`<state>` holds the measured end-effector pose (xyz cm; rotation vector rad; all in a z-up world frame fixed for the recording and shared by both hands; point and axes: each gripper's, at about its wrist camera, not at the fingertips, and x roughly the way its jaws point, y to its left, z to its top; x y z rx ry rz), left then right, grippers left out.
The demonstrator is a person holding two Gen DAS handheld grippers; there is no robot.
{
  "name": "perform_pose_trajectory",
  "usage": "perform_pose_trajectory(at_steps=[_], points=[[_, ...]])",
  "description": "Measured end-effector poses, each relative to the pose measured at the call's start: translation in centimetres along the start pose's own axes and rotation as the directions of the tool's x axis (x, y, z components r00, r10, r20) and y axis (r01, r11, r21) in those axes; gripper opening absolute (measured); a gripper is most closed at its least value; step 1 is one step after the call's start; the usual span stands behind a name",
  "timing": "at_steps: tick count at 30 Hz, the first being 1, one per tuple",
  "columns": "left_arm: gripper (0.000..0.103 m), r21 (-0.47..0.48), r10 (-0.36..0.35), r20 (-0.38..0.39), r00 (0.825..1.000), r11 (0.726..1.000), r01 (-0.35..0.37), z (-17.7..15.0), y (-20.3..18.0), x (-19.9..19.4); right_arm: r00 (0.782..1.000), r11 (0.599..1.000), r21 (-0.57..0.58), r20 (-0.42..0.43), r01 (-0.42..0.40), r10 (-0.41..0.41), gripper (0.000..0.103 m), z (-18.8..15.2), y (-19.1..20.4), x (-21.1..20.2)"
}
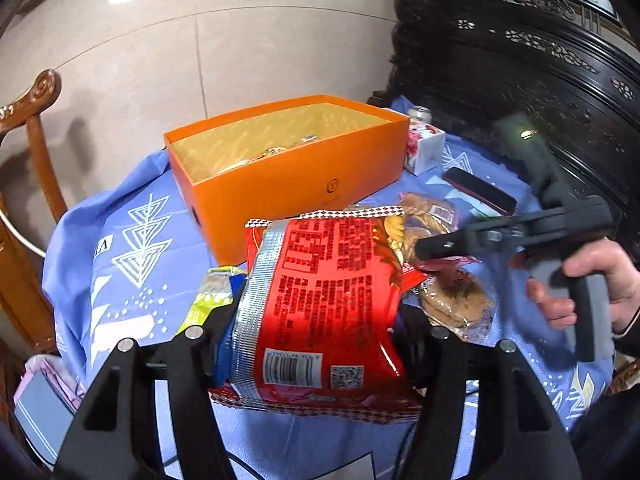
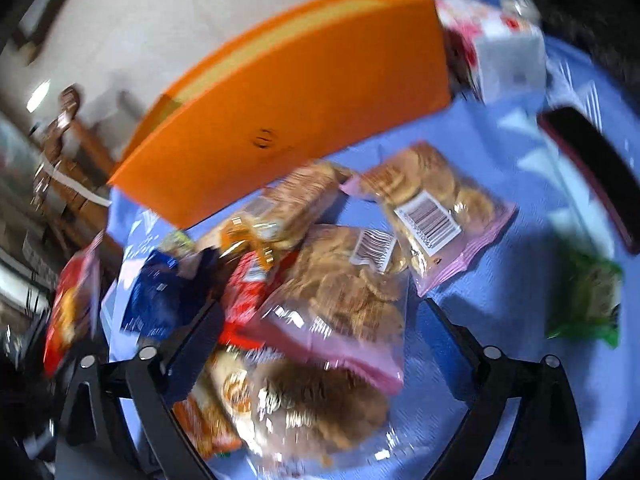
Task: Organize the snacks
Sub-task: 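Grasp the red snack bag with the left tool while the right grasps a pink bag, then carry both bags over the orange box and release them inside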
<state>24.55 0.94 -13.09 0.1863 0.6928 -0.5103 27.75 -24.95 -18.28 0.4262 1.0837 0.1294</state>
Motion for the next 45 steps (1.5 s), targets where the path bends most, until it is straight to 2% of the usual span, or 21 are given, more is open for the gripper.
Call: perform_pose_trajectory(at_steps=[4, 6, 9, 12, 22, 25, 28, 31, 34, 39, 43, 45], points=[[0.061, -0.038, -0.001, -0.001, 1.000, 0.999, 0.001, -0.4, 0.4, 0.3, 0.999, 0.997, 0.081, -0.044, 0.006, -0.002, 0.079, 0.3, -0.7, 2.0], [0.061, -0.052, -0.002, 0.000, 1.000, 0.999, 0.002, -0.6, 0.5, 0.3, 0.999, 0.998, 0.057, -0.036, 0.036, -0.034, 0.063, 0.3, -0.3, 2.0], [0.061, -0.063, -0.004, 0.003, 1.000, 0.998, 0.004, -0.7, 0.5, 0.3, 0.999, 0.998, 0.059, -0.037, 0.027, -0.025, 0.053, 0.1, -0.5, 1.5], [0.061, -0.068, -0.008, 0.004, 1.000, 0.998, 0.008, -0.7, 0.3, 0.1, 1.000, 0.999, 0.046, -0.020, 0.015, -0.014, 0.047, -0.6, -0.6, 0.2], [0.061, -0.070, -0.020, 0.024, 1.000, 0.997, 0.022, -0.1, -1.3, -1.3, 0.995, 0.998, -0.008, 0.075, -0.064, 0.065, 0.044, -2.7, 0.0, -5.9], [0.061, -0.095, -0.023, 0.030, 0.999, 0.995, 0.026, 0.3, -1.3, -1.8, 0.986, 0.992, -0.020, 0.103, -0.127, 0.129, 0.044, -2.8, 0.3, -8.2], [0.061, -0.109, -0.016, 0.043, 0.999, 0.994, 0.021, 1.4, -1.0, -2.2, 0.974, 0.989, -0.073, 0.177, -0.132, 0.143, 0.044, -2.1, 1.3, -10.7], [0.061, -0.113, 0.012, 0.068, 0.998, 0.994, -0.004, 3.8, -0.3, -2.6, 0.949, 0.981, -0.171, 0.284, -0.091, 0.137, 0.044, -0.2, 3.1, -12.8], [0.061, -0.145, 0.045, 0.099, 0.994, 0.989, -0.030, 6.9, 1.1, -2.8, 0.925, 0.970, -0.230, 0.345, -0.082, 0.160, 0.044, 2.7, 4.9, -13.5], [0.061, -0.186, 0.107, 0.152, 0.983, 0.979, -0.078, 13.1, 3.6, -2.4, 0.894, 0.947, -0.316, 0.407, -0.054, 0.187, 0.045, 7.9, 7.5, -13.4], [0.060, -0.155, 0.147, 0.169, 0.975, 0.981, -0.121, 17.0, 4.4, -0.8, 0.878, 0.934, -0.355, 0.438, -0.029, 0.194, 0.045, 12.6, 9.4, -12.0], [0.060, -0.137, 0.170, 0.176, 0.970, 0.980, -0.147, 18.8, 4.6, 0.1, 0.876, 0.934, -0.358, 0.443, -0.022, 0.190, 0.045, 14.2, 10.2, -11.3]])
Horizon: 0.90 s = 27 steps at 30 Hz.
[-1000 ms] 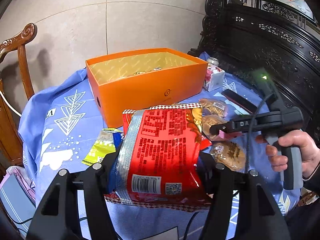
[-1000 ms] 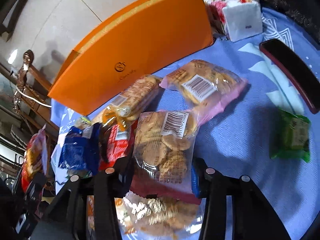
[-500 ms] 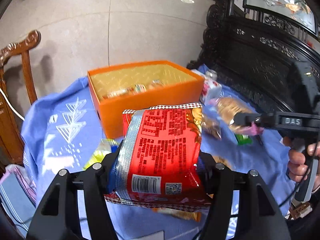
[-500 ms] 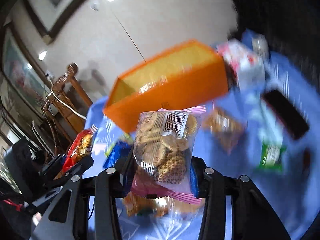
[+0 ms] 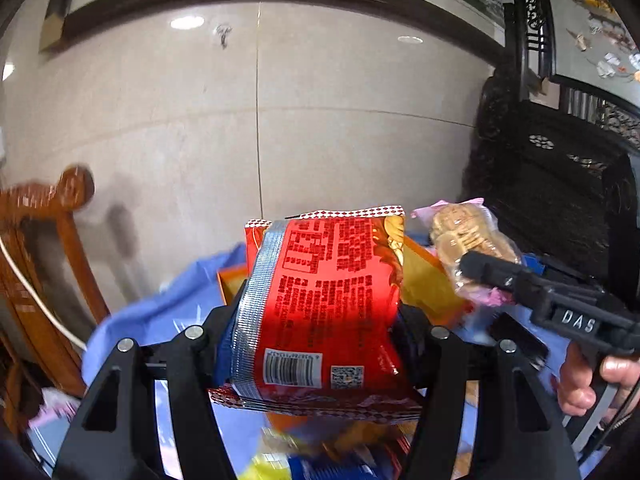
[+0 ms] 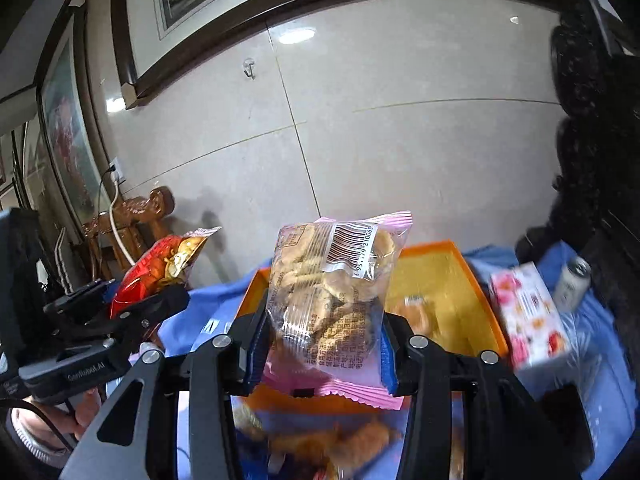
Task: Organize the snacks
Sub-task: 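Carry both bags over the orange box and release them inside, then grasp the orange-white bag with the left tool while the right grasps the round pastry bag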
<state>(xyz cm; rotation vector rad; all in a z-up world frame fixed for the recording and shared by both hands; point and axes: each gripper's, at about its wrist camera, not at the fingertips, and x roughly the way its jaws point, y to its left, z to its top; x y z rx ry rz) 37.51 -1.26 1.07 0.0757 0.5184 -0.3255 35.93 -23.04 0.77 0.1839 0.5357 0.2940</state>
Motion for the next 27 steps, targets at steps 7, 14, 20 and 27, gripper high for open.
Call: perform_pose_trajectory(at_steps=[7, 14, 20, 27], points=[[0.085, -0.003, 0.060, 0.005, 0.998, 0.998, -0.060, 3.4, 0.8, 4.5, 0.999, 0.998, -0.051, -0.001, 0.033, -0.033, 0.049, 2.1, 0.2, 4.2], [0.099, -0.101, 0.161, -0.005, 0.987, 0.982, -0.160, 2.8, 2.7, 3.9, 0.996, 0.997, -0.002, 0.027, 0.083, -0.082, 0.093, 1.4, -1.5, 2.1], [0.099, -0.127, 0.112, -0.036, 0.993, 0.985, -0.116, 1.1, 2.5, 1.0, 0.997, 0.997, -0.049, 0.045, 0.063, -0.061, 0.093, -0.2, -0.2, -1.9], [0.099, -0.116, 0.116, -0.041, 0.992, 0.986, -0.121, -4.7, 0.8, -3.7, 0.999, 0.995, -0.086, 0.002, 0.050, -0.050, 0.099, -4.6, 0.7, -6.5]])
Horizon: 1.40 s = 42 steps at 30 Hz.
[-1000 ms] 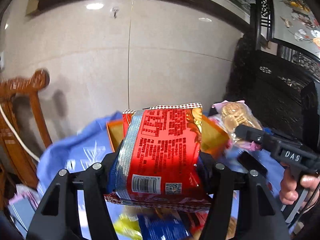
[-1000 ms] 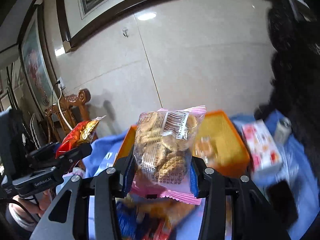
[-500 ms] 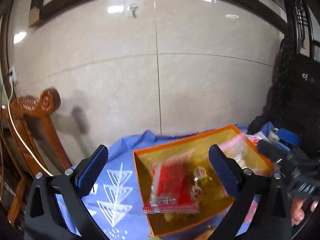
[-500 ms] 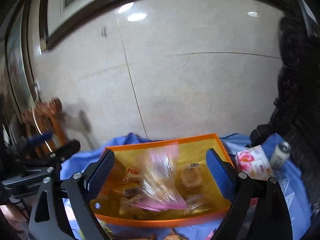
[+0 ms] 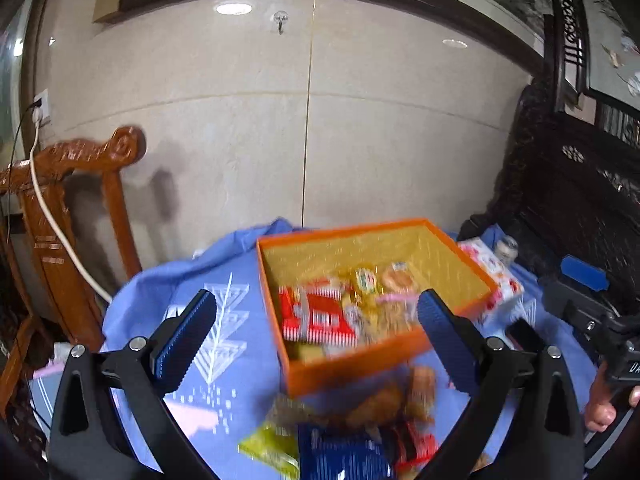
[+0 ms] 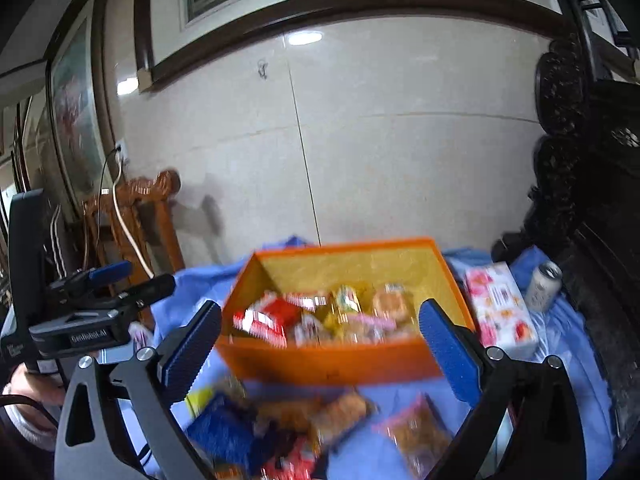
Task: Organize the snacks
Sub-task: 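Grasp the orange-white bag with the left tool while the right grasps the round pastry bag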
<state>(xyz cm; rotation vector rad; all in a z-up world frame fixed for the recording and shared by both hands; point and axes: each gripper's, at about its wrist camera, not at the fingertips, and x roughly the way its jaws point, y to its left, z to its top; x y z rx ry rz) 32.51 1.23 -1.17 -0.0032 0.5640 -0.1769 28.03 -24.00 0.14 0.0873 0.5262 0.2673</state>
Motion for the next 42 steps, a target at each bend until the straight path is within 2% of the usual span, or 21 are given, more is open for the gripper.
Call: perform_pose_trajectory(at_steps=[4, 8, 10, 13, 16, 18, 23, 26, 28, 29, 30, 35, 39, 42], points=[[0.099, -0.010, -0.021, -0.041, 0.999, 1.000, 0.021, -4.8, -0.1, -1.7, 0.998, 1.000, -0.029, -0.055, -0.001, -0.001, 0.099, -5.1, 0.0, -1.8], [0.099, -0.012, -0.043, -0.081, 0.996, 0.999, 0.042, -9.9, -0.4, -3.3, 0.985, 0.998, -0.047, -0.173, -0.028, 0.020, 0.099, -11.8, -0.2, -2.2], [0.099, -0.020, -0.049, -0.117, 0.992, 0.999, 0.047, -12.5, -0.6, -3.7, 0.968, 0.999, -0.035, -0.251, -0.039, 0.029, 0.099, -14.5, -0.5, -1.7], [0.099, -0.043, -0.063, -0.192, 0.979, 0.998, 0.055, -16.3, -0.9, -3.9, 0.929, 0.995, 0.013, -0.357, -0.099, 0.097, 0.099, -17.6, -1.0, -0.4], [0.099, -0.055, -0.061, -0.245, 0.968, 0.997, 0.049, -18.7, -0.9, -4.1, 0.908, 0.995, -0.038, -0.413, -0.091, 0.067, 0.099, -19.4, -0.6, 0.9], [0.099, -0.063, -0.056, -0.264, 0.963, 0.997, 0.041, -19.8, -0.7, -4.4, 0.900, 0.995, -0.065, -0.434, -0.072, 0.037, 0.099, -20.1, -0.5, 1.5], [0.099, -0.097, -0.054, -0.280, 0.958, 0.995, 0.028, -21.1, 0.0, -5.1, 0.890, 0.996, -0.052, -0.454, -0.074, 0.042, 0.099, -20.3, -1.0, 2.8], [0.099, -0.107, -0.053, -0.294, 0.954, 0.994, 0.022, -21.2, 0.0, -4.8, 0.874, 0.995, -0.061, -0.484, -0.081, 0.042, 0.099, -20.3, -1.2, 3.9], [0.099, -0.106, -0.055, -0.294, 0.954, 0.994, 0.025, -21.1, -0.3, -4.7, 0.865, 0.994, -0.046, -0.498, -0.095, 0.059, 0.095, -20.5, -1.4, 4.6], [0.099, -0.102, -0.056, -0.295, 0.954, 0.994, 0.027, -21.1, -0.6, -4.7, 0.862, 0.993, 0.007, -0.495, -0.120, 0.108, 0.082, -20.5, -1.9, 4.7], [0.099, -0.093, -0.056, -0.298, 0.953, 0.995, 0.030, -21.1, -0.9, -4.6, 0.860, 0.990, 0.052, -0.490, -0.132, 0.141, 0.079, -20.5, -2.3, 4.7], [0.099, -0.081, -0.069, -0.334, 0.940, 0.996, 0.044, -21.7, -2.2, -3.5, 0.867, 0.992, 0.057, -0.483, -0.109, 0.123, 0.079, -20.6, -2.2, 3.5], [0.099, -0.090, -0.080, -0.350, 0.933, 0.995, 0.052, -22.1, -3.1, -2.3, 0.898, 0.995, 0.055, -0.430, -0.079, 0.095, 0.079, -20.6, -2.2, 0.4], [0.099, -0.095, -0.093, -0.363, 0.927, 0.994, 0.062, -22.4, -4.1, -1.0, 0.904, 0.992, 0.102, -0.412, -0.075, 0.111, 0.079, -20.8, -2.5, -1.0]])
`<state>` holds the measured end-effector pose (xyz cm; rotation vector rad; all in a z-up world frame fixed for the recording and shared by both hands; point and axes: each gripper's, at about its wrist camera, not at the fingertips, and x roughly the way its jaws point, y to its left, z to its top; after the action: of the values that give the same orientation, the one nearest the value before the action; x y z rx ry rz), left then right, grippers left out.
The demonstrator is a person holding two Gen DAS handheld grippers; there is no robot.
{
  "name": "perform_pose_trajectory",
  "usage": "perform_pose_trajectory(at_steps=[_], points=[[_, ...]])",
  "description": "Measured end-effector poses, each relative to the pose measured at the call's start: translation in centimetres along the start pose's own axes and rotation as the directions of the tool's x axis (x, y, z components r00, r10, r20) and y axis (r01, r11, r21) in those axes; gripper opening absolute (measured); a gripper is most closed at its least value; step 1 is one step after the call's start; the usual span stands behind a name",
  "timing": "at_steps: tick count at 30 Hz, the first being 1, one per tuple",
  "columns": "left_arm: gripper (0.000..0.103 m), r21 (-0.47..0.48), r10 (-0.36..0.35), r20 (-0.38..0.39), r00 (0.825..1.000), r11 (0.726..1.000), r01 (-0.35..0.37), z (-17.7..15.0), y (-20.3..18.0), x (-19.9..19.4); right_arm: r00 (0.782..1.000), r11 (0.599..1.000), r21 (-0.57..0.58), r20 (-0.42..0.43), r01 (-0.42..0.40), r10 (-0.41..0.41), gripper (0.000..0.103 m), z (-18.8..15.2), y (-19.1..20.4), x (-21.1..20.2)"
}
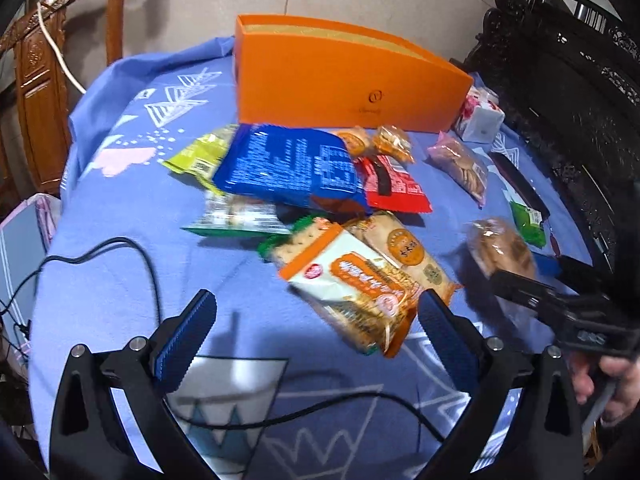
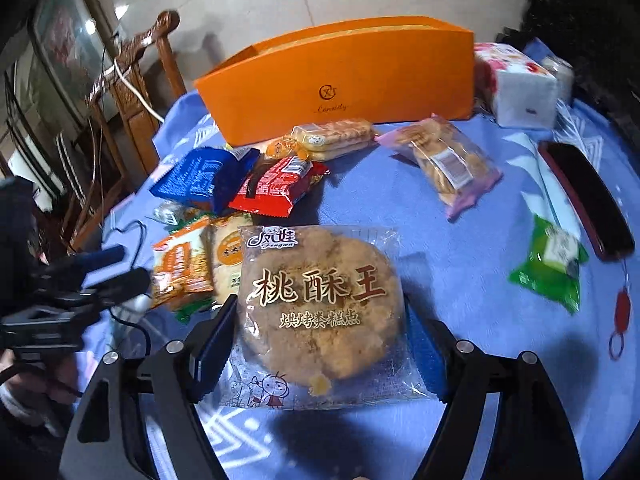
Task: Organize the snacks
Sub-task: 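Grasp the orange-white bag with the left tool while the right grasps the round pastry bag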
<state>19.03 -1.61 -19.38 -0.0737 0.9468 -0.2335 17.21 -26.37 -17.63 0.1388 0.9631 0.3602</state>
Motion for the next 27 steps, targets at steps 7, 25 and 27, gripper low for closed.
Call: perform_pose_trajectory(at_steps=[7, 25, 27], points=[[0.099, -0.039, -0.015, -0.067, 0.998, 0.999, 0.012, 0.9, -1.8, 3.7, 1.000, 0.999, 0.043, 0.014, -0.023, 0.022, 0.079, -0.9, -0.3, -0.6], [0.033, -0.029, -0.078, 0.010, 0.997, 0.996, 0.079, -0.7, 0.3, 1.6, 0.999, 0.997, 0.073, 0.028, -0.034, 0.032, 0.079, -2.0, 0.2, -0.7], [0.028, -0.024, -0.088, 0.021, 0.996, 0.996, 0.088, -0.9, 0.4, 1.1, 0.999, 0.996, 0.078, 0.030, -0.035, 0.033, 0.079, -2.0, 0.3, -0.8]])
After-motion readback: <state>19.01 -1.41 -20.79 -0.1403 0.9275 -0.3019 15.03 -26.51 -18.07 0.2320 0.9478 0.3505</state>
